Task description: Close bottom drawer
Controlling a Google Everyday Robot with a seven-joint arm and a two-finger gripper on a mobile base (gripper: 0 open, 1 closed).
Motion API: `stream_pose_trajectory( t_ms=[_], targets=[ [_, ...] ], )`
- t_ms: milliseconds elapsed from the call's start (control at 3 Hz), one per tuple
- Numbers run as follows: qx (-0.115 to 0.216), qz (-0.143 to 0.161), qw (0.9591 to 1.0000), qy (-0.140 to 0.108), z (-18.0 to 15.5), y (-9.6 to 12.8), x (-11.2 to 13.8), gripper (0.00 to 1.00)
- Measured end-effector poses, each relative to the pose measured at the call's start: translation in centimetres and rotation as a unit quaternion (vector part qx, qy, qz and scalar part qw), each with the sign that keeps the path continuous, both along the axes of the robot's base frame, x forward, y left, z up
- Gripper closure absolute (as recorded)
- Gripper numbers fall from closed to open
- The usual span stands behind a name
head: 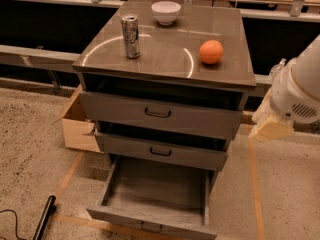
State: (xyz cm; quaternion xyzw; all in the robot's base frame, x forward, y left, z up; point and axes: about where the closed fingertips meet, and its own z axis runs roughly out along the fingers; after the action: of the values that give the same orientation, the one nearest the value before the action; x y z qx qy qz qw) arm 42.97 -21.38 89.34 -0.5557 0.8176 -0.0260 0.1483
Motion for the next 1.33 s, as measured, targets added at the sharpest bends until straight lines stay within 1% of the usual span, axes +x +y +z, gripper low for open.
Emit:
stream_pose_trajectory(
  t_ms=[333,667,1000,1333],
  targets=[
    [0.037,-0.016,0.9991,0.014,-6.9,0.7,-1.9,0.83],
    [0.093,-0.01,0.995,0.036,-15.3,2.0,-4.4,1.0],
    [0.146,0.018,0.9883,0.039,-22.9,4.6,-5.1,1.0],
    [0.181,0.054,0.9817,0.021,-29.0,7.8,-2.9,1.0]
  ],
)
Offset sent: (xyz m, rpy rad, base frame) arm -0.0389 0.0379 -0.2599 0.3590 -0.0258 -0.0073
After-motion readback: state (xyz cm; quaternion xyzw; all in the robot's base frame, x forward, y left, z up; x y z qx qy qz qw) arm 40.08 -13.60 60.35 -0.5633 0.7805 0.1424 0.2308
